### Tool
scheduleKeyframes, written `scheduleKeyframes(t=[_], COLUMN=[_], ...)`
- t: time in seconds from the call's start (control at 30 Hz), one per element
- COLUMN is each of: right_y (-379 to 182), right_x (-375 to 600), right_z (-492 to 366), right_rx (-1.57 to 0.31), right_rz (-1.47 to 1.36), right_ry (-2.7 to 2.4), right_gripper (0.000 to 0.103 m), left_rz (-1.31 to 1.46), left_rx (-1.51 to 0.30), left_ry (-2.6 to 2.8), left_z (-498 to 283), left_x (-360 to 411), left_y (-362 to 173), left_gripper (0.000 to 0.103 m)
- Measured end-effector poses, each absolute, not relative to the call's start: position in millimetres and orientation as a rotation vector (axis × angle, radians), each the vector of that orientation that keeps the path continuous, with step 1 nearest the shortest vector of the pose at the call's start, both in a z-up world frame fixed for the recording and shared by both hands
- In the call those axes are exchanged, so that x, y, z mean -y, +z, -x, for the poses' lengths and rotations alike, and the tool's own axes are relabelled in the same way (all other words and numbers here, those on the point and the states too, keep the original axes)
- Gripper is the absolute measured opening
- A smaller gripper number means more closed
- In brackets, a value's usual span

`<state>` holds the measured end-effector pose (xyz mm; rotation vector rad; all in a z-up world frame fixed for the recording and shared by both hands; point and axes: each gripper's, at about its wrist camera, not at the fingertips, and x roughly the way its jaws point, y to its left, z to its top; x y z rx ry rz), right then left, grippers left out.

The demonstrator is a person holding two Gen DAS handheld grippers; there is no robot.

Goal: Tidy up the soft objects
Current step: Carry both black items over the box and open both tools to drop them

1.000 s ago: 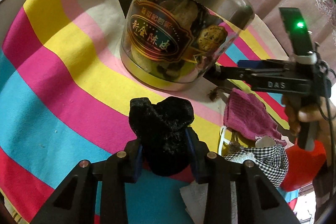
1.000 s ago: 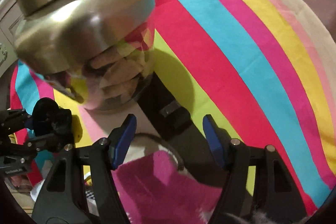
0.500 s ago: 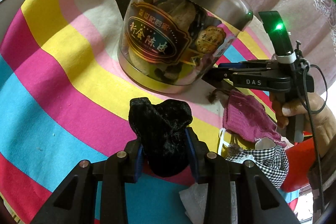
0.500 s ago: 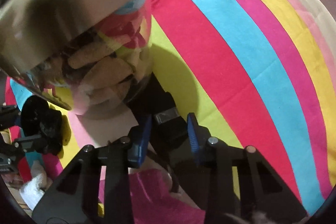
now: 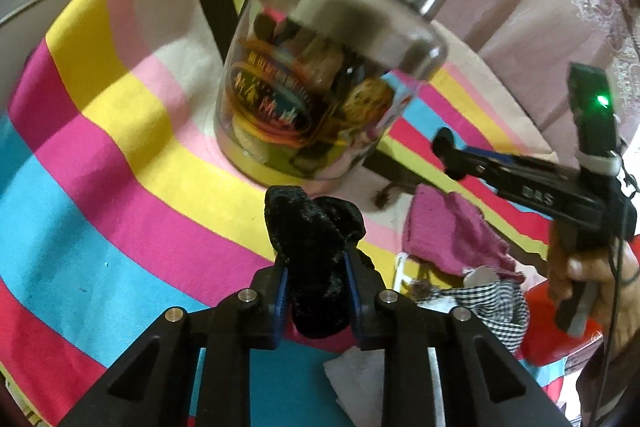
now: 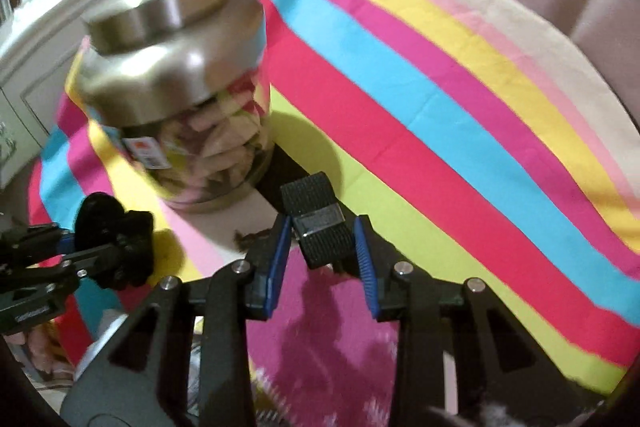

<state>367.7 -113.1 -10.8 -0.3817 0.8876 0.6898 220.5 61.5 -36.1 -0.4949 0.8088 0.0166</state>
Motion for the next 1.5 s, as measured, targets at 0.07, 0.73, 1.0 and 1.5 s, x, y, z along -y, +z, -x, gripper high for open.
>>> scheduleKeyframes(t=[0.07,0.73,1.0,1.5], right_y=[0.6,71.9,62.4,27.0], right_x=[126.0,291.9,414.3,550.3], right_z=[-356.7,-172.1,-94.7,21.1], right_rx=[-0.874,-0.758,-0.833,-0.997], right_rz=[0.332,0.097,0.026,-0.076], right_ry=[0.671,0.428,0.162,-0.169], right_gripper=[0.037,0.037,0.037,0.037], left_rz=[0.488,0.476,0.405,0.207], left_rx=[-0.786,-0.636,-0.656,-0.768], left_ry=[0.007,-0.165,-0.364,-0.745], left_z=[-217.7,-156.1,-129.7,-68.4], left_x=[-59.0,-16.8,56.8,218.3], left_y=[-30.6,43.5,68.3,77.1], left_gripper=[0.023,0.022,0.022,0.022])
